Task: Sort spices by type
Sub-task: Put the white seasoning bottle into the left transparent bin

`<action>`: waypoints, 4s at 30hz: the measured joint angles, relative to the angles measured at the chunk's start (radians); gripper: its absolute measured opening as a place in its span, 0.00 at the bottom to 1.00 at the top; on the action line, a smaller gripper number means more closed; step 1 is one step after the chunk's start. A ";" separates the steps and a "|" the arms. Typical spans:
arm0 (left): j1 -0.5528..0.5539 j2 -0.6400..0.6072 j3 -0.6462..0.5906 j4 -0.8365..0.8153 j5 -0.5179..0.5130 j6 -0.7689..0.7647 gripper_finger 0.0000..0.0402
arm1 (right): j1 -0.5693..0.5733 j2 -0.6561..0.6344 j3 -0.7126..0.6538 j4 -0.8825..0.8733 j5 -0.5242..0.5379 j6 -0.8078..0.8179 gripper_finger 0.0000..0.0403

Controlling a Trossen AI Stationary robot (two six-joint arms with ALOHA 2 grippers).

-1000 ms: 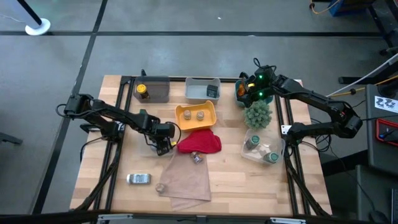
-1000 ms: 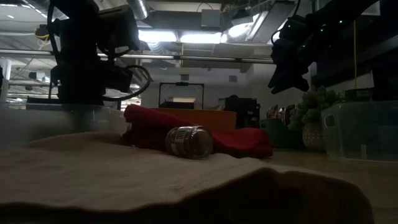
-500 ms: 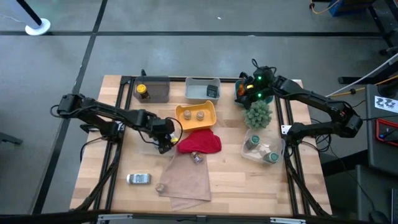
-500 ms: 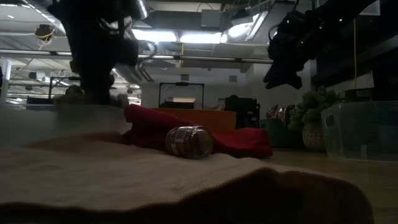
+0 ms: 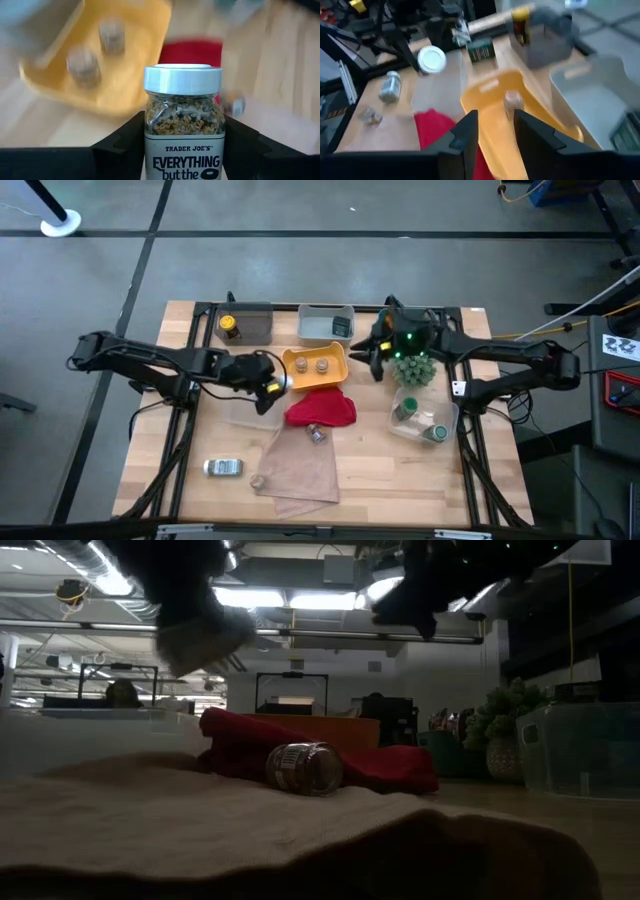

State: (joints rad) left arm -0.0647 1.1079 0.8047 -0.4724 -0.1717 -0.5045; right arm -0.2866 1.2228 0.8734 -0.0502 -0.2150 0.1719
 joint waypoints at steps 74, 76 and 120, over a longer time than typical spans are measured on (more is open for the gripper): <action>0.000 0.210 0.000 0.658 -0.072 0.257 0.46 | 0.267 0.364 0.028 0.709 0.066 0.007 0.31; 0.000 0.209 0.000 0.657 -0.073 0.264 0.46 | 0.267 0.363 0.028 0.710 0.066 0.006 0.31; -0.145 0.171 0.000 -0.295 -0.079 -0.072 0.49 | 0.267 0.173 0.026 0.457 0.076 -0.100 0.31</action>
State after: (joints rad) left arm -0.2092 1.2784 0.8051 -0.7677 -0.2504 -0.5766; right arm -0.0196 1.3956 0.8997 0.4067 -0.1394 0.0723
